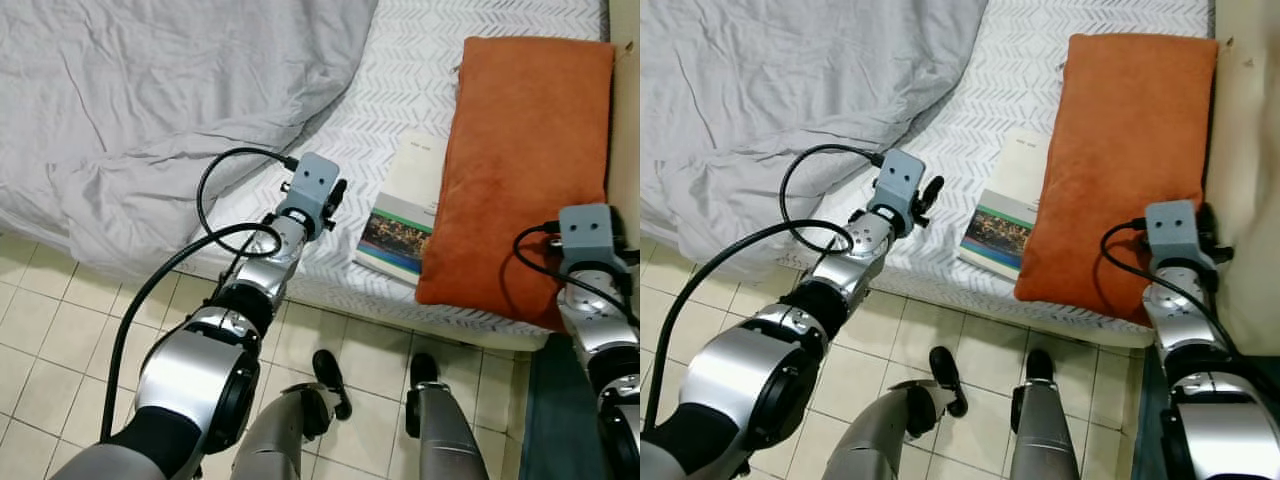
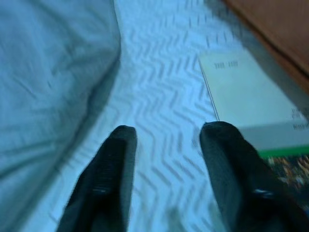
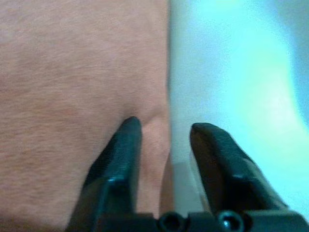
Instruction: Clean up the room
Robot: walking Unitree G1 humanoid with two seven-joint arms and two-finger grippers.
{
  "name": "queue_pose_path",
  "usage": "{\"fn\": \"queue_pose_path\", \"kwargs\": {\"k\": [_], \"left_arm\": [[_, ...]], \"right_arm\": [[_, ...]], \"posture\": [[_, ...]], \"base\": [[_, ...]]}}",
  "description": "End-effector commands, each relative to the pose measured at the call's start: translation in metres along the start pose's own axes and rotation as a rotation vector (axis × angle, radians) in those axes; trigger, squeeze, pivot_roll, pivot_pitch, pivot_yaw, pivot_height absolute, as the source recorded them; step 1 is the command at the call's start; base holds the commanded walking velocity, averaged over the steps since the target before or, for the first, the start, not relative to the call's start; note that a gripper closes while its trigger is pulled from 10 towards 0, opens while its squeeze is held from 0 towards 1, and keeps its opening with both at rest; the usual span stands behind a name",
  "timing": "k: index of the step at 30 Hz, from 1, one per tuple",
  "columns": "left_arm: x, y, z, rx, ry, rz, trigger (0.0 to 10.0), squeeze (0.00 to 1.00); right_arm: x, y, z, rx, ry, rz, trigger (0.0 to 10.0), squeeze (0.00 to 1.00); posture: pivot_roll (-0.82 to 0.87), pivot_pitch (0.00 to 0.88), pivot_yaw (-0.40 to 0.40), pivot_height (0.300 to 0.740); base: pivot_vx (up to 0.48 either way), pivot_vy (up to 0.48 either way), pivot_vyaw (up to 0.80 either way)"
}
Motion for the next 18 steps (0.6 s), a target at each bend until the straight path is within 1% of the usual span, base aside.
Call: {"fn": "queue_pose_path", "kwargs": {"k": [1,2,4,5,6,7,8,9,10,11,12,13,14,15,16,17,18], "left_arm": [[0.008,-0.003,0.019,-0.08,-0.023,0.001,10.0,1.0],[0.008,-0.003,0.019,-0.08,-0.023,0.001,10.0,1.0],[0.022,-0.001,0.03,-0.14,0.018,0.012,10.0,1.0],[0.028,0.001,0.03,-0.15,0.041,0.014,10.0,1.0],[0.037,0.005,0.026,-0.153,0.079,0.011,10.0,1.0],[0.037,0.005,0.026,-0.153,0.079,0.011,10.0,1.0],[0.053,0.016,0.013,-0.141,0.108,0.008,10.0,1.0],[0.061,0.025,-0.001,-0.114,0.115,0.006,10.0,1.0],[0.067,0.033,-0.013,-0.087,0.115,0.005,10.0,1.0],[0.067,0.033,-0.013,-0.087,0.115,0.005,10.0,1.0],[0.072,0.048,-0.035,-0.043,0.115,0.003,10.0,1.0],[0.076,0.078,-0.066,0.007,0.086,-0.027,10.0,1.0],[0.076,0.078,-0.066,0.007,0.086,-0.027,10.0,1.0],[0.076,0.102,-0.083,0.035,0.082,-0.033,10.0,1.0],[0.076,0.102,-0.083,0.035,0.082,-0.033,10.0,1.0],[0.075,0.113,-0.088,0.042,0.091,-0.035,10.0,1.0],[0.072,0.119,-0.091,0.048,0.099,-0.036,10.0,1.0]], "right_arm": [[-0.005,0.001,-0.007,0.017,0.048,-0.029,10.0,1.0],[-0.005,0.001,-0.007,0.017,0.048,-0.029,10.0,1.0],[-0.006,-0.001,-0.004,0.01,0.039,-0.039,10.0,1.0],[-0.007,-0.001,-0.003,0.013,0.032,-0.046,10.0,1.0],[-0.008,-0.002,-0.002,0.015,0.019,-0.055,10.0,1.0],[-0.008,-0.002,-0.002,0.015,0.019,-0.055,10.0,1.0],[-0.009,-0.004,0.002,0.008,0.001,-0.062,10.0,1.0],[-0.007,-0.004,0.003,0.005,-0.015,-0.057,10.0,1.0],[-0.006,-0.003,0.005,-0.001,-0.034,-0.056,10.0,1.0],[-0.006,-0.003,0.005,-0.001,-0.034,-0.056,10.0,1.0],[-0.001,0.0,0.006,-0.009,-0.064,-0.048,10.0,1.0],[0.008,0.008,0.007,-0.031,-0.137,-0.032,10.0,1.0],[0.008,0.008,0.007,-0.031,-0.137,-0.032,10.0,1.0],[0.017,0.019,0.005,-0.045,-0.201,-0.01,10.0,1.0],[0.017,0.019,0.005,-0.045,-0.201,-0.01,10.0,1.0],[0.021,0.027,0.004,-0.061,-0.225,0.001,10.0,1.0],[0.023,0.032,0.003,-0.068,-0.239,0.009,10.0,1.0]], "posture": [[-0.19,0.551,0.139,0.74],[-0.19,0.551,0.139,0.74],[-0.18,0.539,0.144,0.74],[-0.18,0.535,0.144,0.74],[-0.17,0.529,0.144,0.74],[-0.17,0.529,0.144,0.74],[-0.16,0.522,0.144,0.74],[-0.13,0.505,0.141,0.74],[-0.13,0.505,0.141,0.74],[-0.13,0.505,0.141,0.74],[-0.11,0.465,0.132,0.74],[-0.11,0.436,0.123,0.74],[-0.11,0.436,0.123,0.74],[-0.1,0.384,0.111,0.74],[-0.1,0.384,0.111,0.74],[-0.09,0.356,0.106,0.74],[-0.09,0.343,0.103,0.74]], "base": [[0.0,0.0,0.0],[0.0,0.0,0.0],[0.0,0.0,0.0],[0.0,0.0,0.0],[0.0,0.0,0.0],[0.0,0.0,0.0],[0.0,0.0,0.0],[0.0,0.0,0.0],[0.0,0.0,0.0],[0.0,0.0,0.0],[0.0,0.0,0.0],[0.0,0.0,0.0],[0.0,0.0,0.0],[0.0,0.0,0.0],[0.0,0.0,0.0],[0.0,0.0,0.0],[0.0,0.0,0.0]]}}
Point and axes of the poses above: a point about 5 cm out from each wrist's last joint towards the gripper, its own y axis pointing back from the gripper into the wrist, its own z axis along the axis of the wrist's last joint, x = y × z, the point moved 3 cm from there along -y, pointing out of the wrist towards the gripper, and after that the axes turned 7 degrees about y, right-handed, at the moved point
